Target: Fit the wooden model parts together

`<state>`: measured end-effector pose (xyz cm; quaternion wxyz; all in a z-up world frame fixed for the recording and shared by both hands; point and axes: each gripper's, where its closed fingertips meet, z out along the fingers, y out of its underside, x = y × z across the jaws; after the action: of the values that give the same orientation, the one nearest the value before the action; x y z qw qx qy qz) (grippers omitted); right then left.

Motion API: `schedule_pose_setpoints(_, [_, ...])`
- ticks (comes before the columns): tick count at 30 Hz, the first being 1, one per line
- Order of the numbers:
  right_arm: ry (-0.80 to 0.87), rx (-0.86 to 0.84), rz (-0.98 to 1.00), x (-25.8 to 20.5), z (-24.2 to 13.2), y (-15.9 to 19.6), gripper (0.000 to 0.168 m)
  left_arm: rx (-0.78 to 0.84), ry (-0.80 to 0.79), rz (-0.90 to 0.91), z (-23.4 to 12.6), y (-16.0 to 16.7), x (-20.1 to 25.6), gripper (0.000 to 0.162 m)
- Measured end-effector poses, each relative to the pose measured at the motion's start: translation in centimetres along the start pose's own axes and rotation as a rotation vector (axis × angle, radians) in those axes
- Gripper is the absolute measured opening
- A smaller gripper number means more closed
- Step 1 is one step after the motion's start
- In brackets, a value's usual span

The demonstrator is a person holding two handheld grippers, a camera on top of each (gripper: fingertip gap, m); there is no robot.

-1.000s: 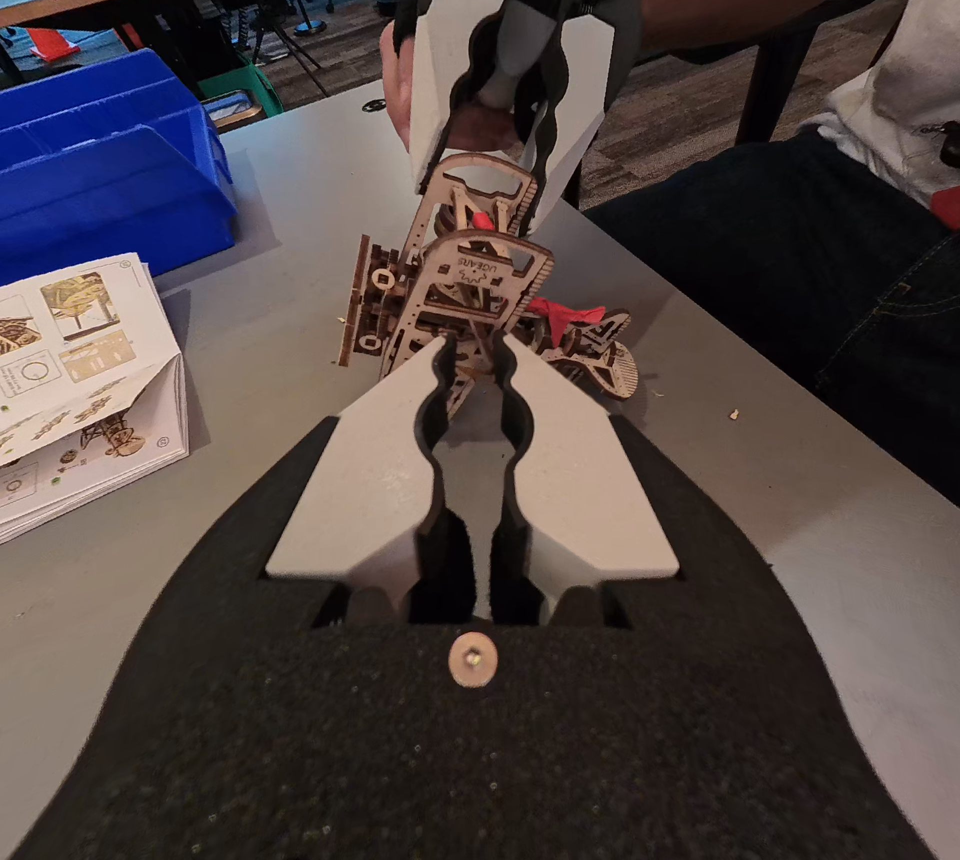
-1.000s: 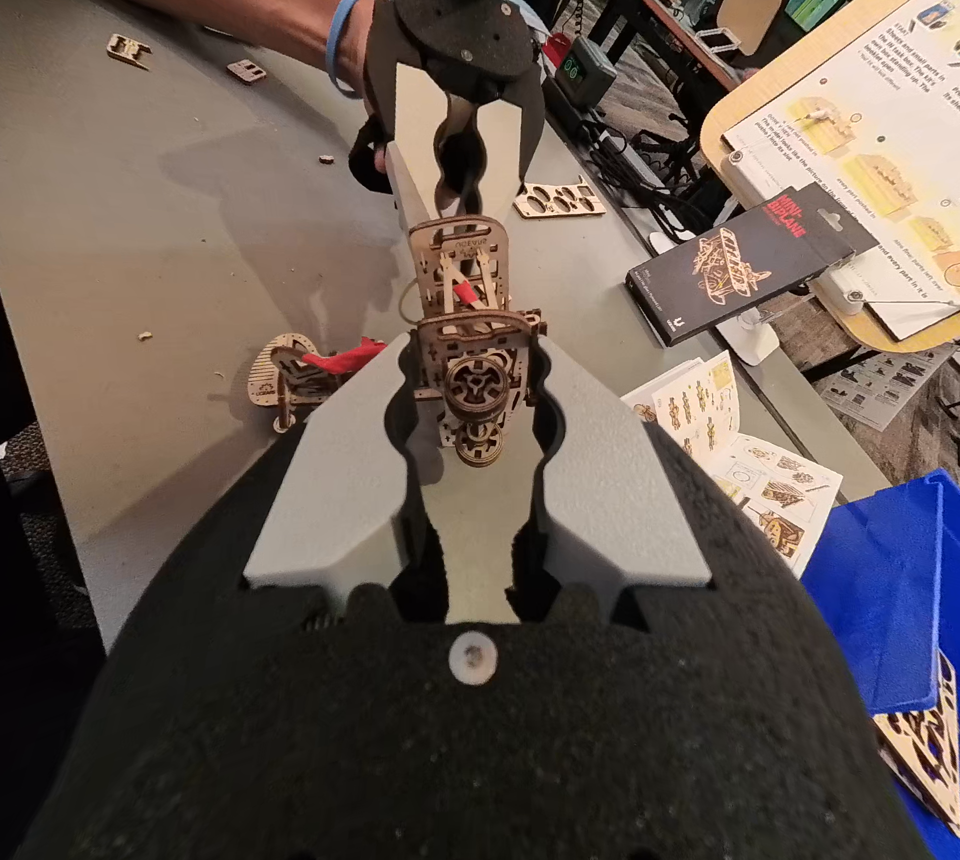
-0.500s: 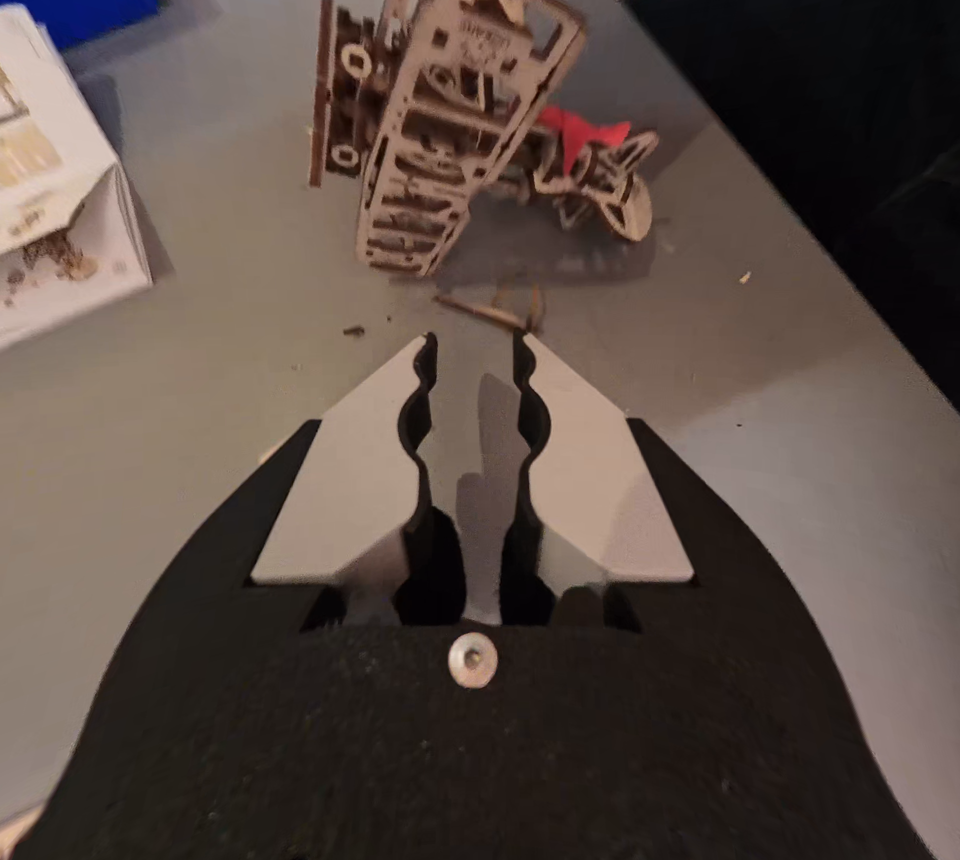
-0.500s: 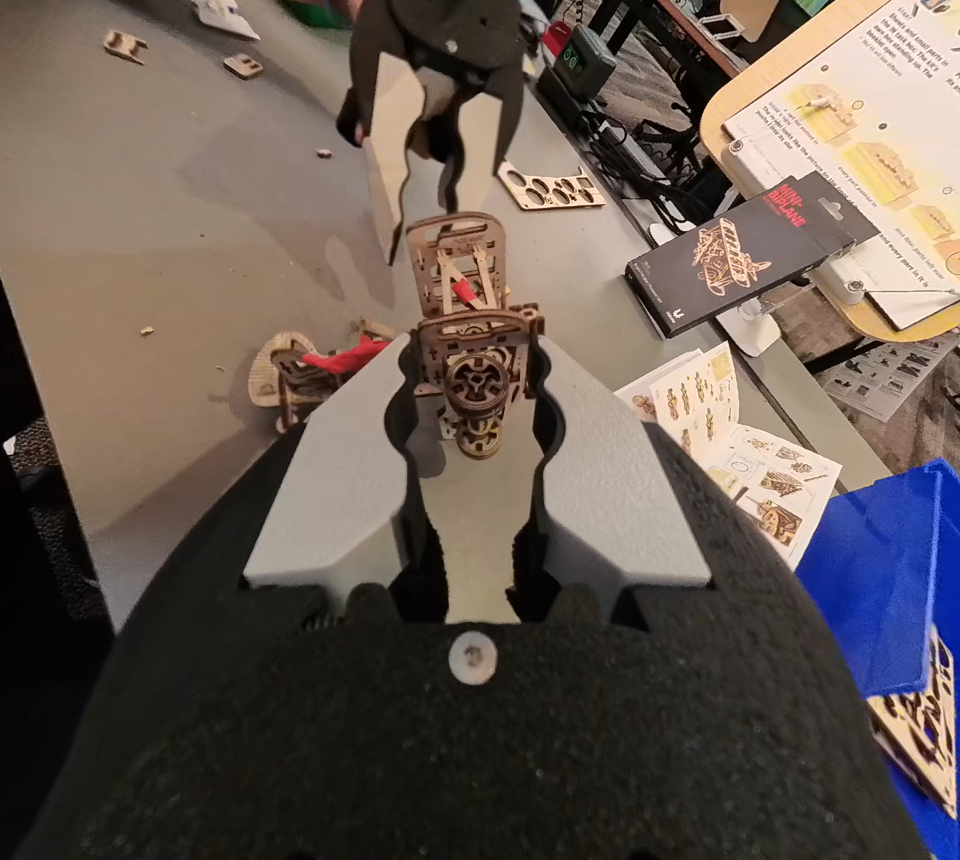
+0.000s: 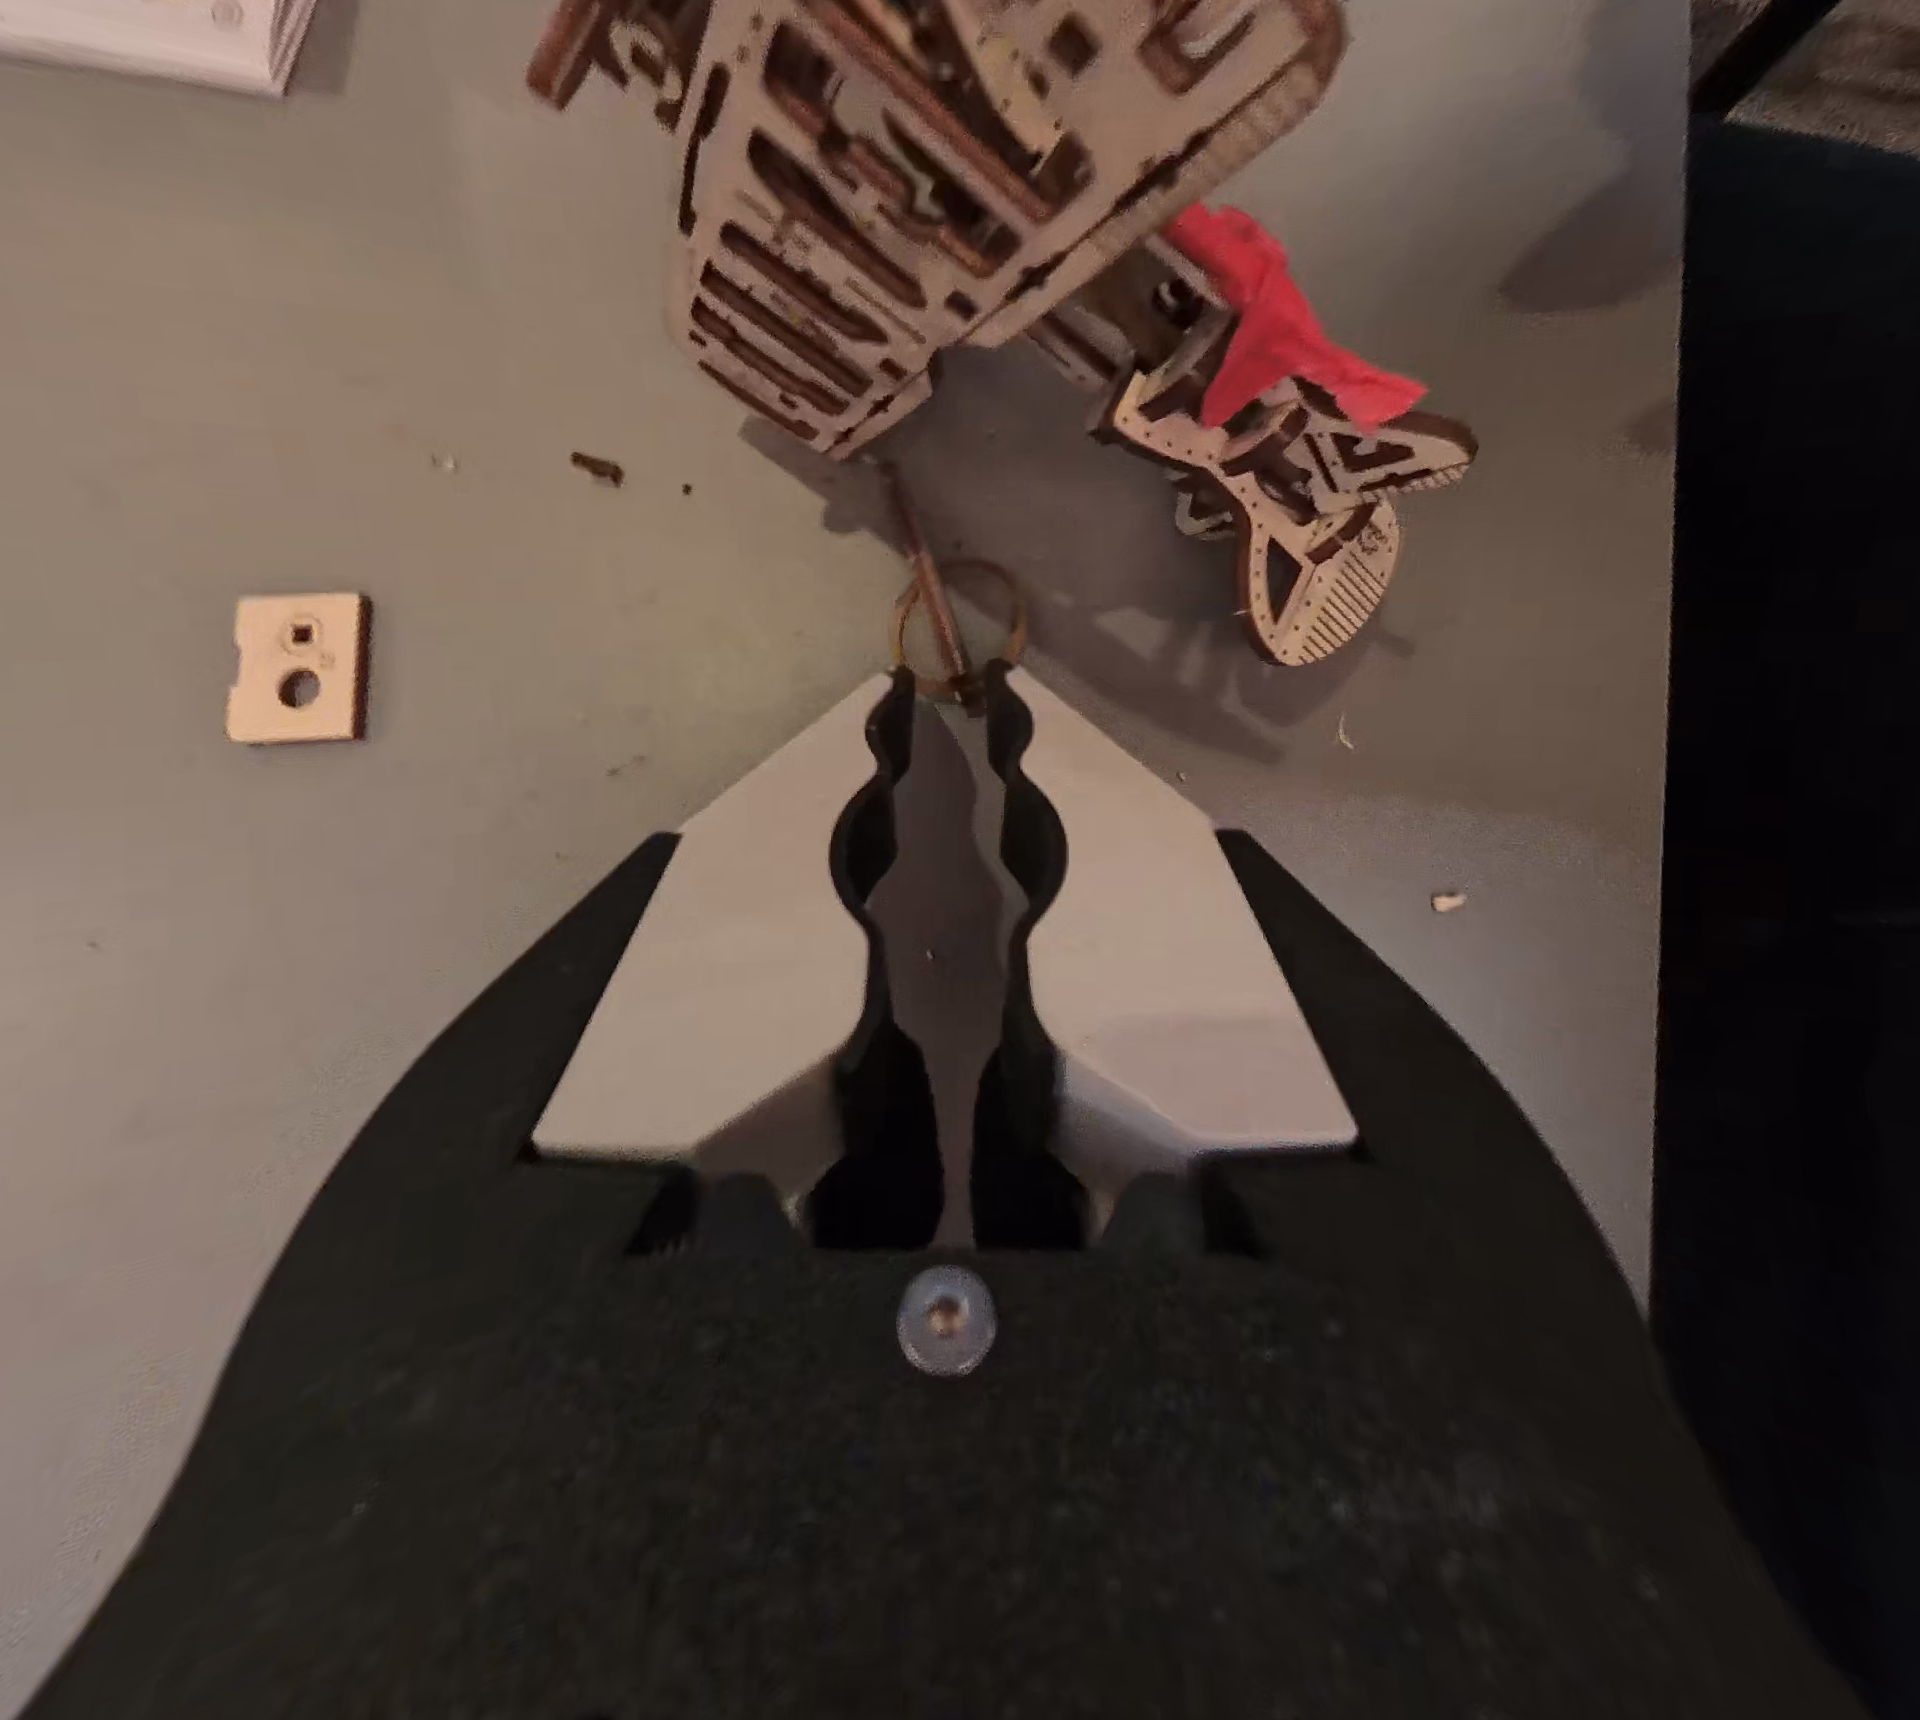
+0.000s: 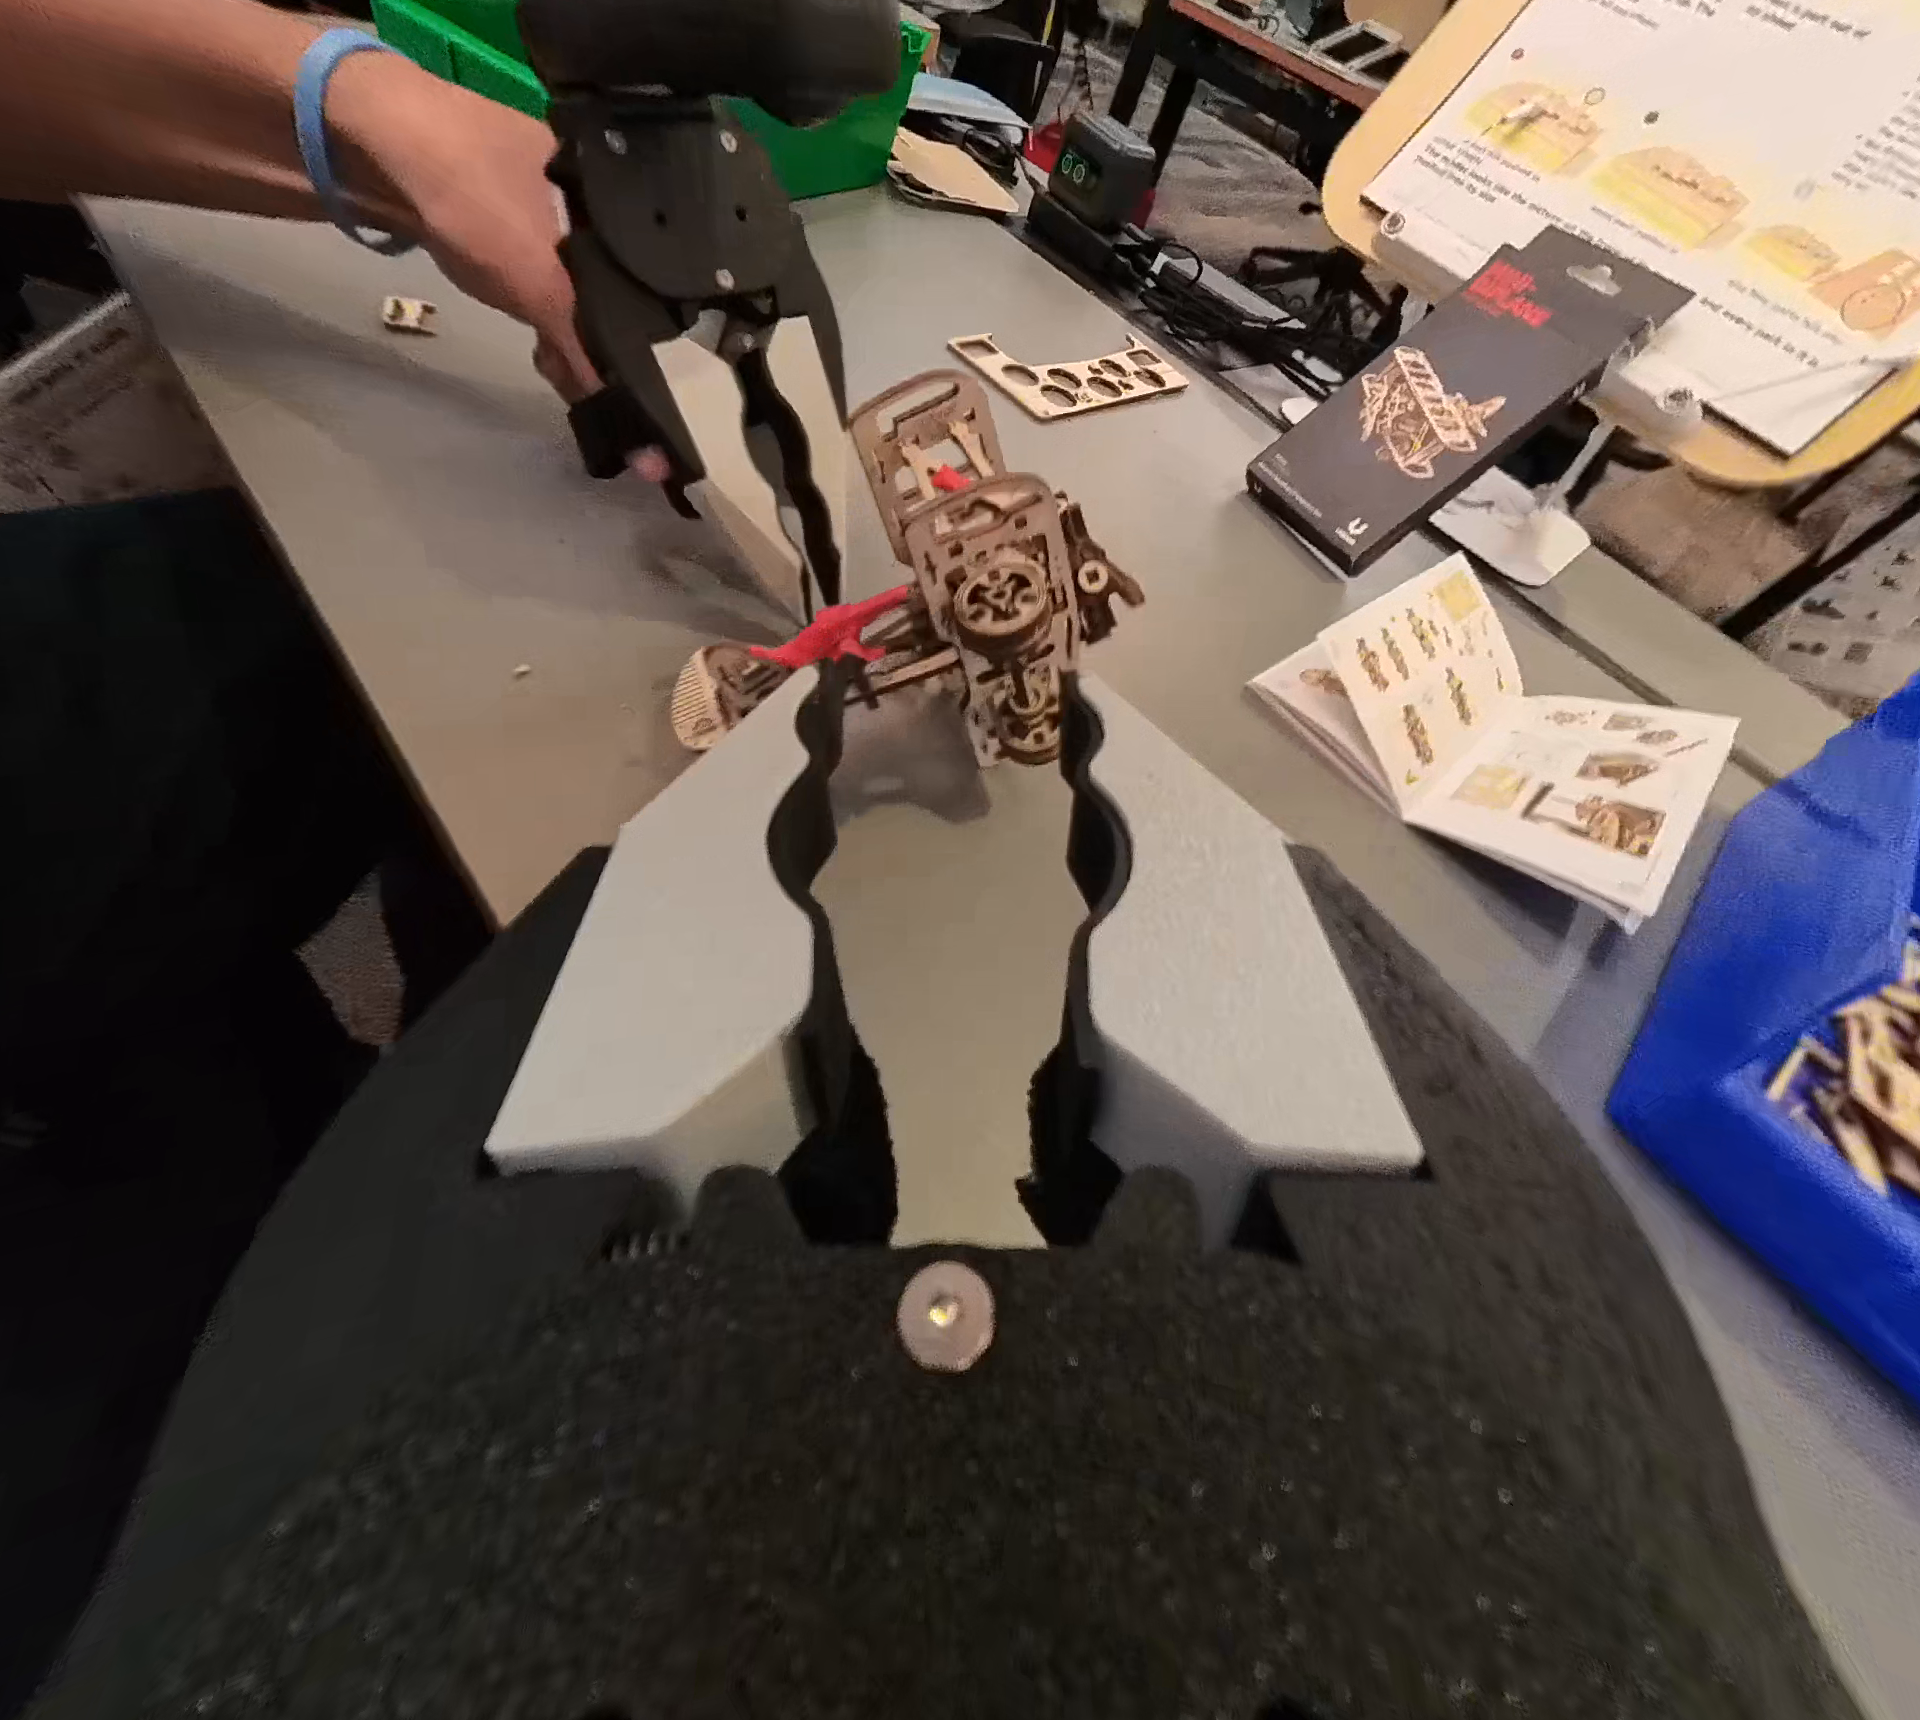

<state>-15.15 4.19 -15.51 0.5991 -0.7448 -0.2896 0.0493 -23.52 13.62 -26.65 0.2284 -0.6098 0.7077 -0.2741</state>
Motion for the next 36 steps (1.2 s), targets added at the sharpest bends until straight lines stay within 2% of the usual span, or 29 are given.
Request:
schedule_pose_setpoints(1, [0.000, 0.011, 0.026, -0.1, -0.6, 0.2, 0.040, 0.011, -0.008, -0.030, 0.1, 0.1, -0.2, 0.009])
schedule_pose_setpoints(8, [0.012, 0.043, 0.076, 0.0, -3.4, 0.8, 0.037, 0.057, -0.002, -0.066, 0.6, 0.4, 0.6, 0.006])
schedule_pose_setpoints(16, [0.013, 0.047, 0.078, 0.1, -3.5, 0.7, 0.036, 0.109, -0.067, 0.072, 0.4, 0.3, 0.2, 0.000])
schedule_pose_setpoints(23, [0.003, 0.027, 0.102, 0.0, -2.8, 1.5, 0.035, 0.221, -0.014, 0.193, -1.5, 0.0, -0.4, 0.000])
schedule_pose_setpoints(28, [0.003, -0.005, 0.070, 0.9, -1.9, 1.7, 0.033, 0.334, 0.030, 0.403, -4.1, -1.5, -2.4, 0.000])
schedule_pose_setpoints(33, [-0.038, -0.084, 0.112, 2.0, 0.2, 1.8, 0.027, 0.375, 0.103, 0.634, -4.7, -3.7, -2.4, 0.000])
schedule_pose_setpoints(36, [-0.075, -0.088, 0.104, 2.0, 1.8, 1.0, 0.022, 0.383, 0.114, 0.686, -5.0, -4.1, -2.6, 0.000])
